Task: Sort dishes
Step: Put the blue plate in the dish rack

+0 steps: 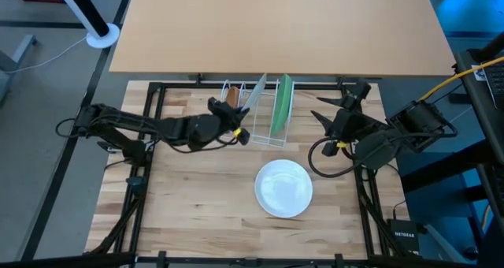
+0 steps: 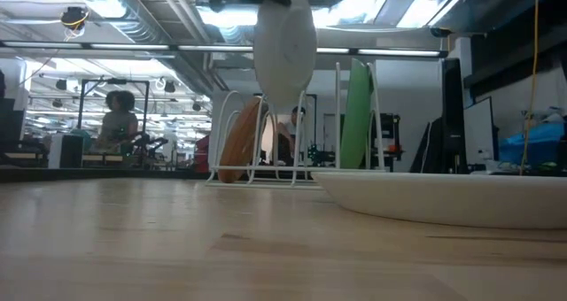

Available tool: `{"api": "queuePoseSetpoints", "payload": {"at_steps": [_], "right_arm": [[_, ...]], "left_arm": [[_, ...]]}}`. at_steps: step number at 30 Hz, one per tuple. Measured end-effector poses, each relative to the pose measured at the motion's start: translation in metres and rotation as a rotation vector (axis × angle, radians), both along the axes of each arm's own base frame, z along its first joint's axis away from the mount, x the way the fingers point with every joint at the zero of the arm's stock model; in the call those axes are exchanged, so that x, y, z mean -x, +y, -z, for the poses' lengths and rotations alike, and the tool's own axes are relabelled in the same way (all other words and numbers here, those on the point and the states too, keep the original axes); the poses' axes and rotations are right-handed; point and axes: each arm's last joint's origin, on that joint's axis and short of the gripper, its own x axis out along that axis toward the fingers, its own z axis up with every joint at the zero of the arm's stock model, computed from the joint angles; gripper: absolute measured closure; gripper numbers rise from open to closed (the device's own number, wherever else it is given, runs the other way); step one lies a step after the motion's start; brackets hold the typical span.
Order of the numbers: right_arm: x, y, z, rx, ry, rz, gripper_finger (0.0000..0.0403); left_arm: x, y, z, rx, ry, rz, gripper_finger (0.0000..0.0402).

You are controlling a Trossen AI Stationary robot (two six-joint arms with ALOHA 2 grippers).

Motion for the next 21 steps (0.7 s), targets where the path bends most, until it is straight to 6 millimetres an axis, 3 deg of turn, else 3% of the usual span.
{"api": "queuePoseSetpoints", "payload": {"at_steps": [8, 21], "right_arm": [[-0.002, 0.002, 0.003, 0.004, 0.011, -0.003, 0.0237], [-0.004, 0.004, 0.005, -0.025, 0.034, -0.035, 0.0237]], "left_arm": [[-0.017, 0.027, 0.035, 0.091, 0.048, -0.050, 0.0400], [-0.046, 0.037, 0.101, 0.131, 0.207, -0.076, 0.0401]]}}
